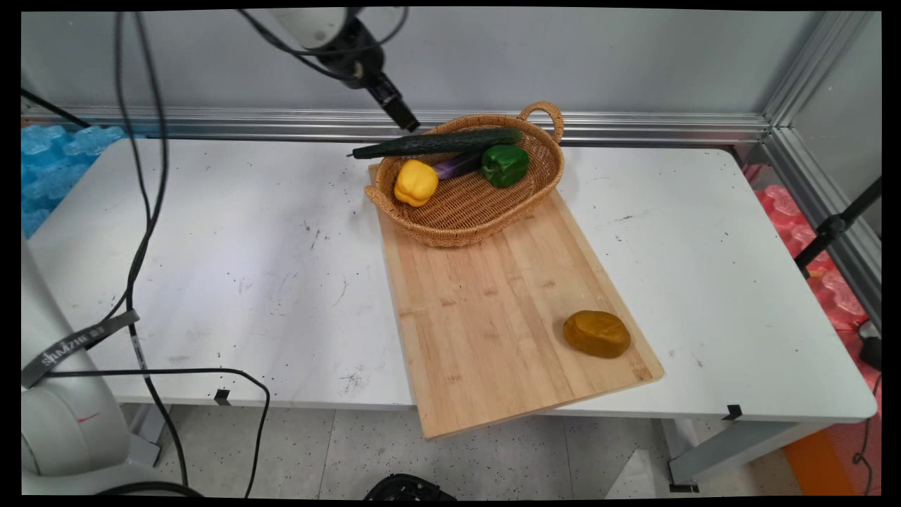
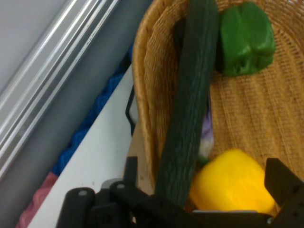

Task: Pick up the cucumber from the vegetable basket

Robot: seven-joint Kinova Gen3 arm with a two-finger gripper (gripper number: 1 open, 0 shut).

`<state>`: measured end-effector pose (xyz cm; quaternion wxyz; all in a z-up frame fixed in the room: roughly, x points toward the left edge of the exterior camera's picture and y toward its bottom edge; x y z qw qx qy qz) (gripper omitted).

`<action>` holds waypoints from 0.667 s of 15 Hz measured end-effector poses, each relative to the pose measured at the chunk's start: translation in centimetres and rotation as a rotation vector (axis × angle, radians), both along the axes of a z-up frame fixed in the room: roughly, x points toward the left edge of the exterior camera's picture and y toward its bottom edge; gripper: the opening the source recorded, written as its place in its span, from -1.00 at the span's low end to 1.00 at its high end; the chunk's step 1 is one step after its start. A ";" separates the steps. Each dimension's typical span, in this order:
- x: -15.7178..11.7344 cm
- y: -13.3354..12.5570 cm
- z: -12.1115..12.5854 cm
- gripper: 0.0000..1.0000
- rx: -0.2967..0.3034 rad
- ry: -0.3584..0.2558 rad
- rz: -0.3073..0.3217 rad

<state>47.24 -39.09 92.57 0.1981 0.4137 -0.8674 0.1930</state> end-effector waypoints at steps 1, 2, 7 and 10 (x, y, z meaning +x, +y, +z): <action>-0.6 -1.1 -0.6 1.00 0.007 -0.002 -0.007; -1.2 -2.1 -1.2 1.00 0.014 -0.003 -0.012; -3.3 -5.8 -4.0 1.00 0.052 -0.014 -0.034; -4.4 -7.7 -5.9 1.00 0.076 -0.026 -0.053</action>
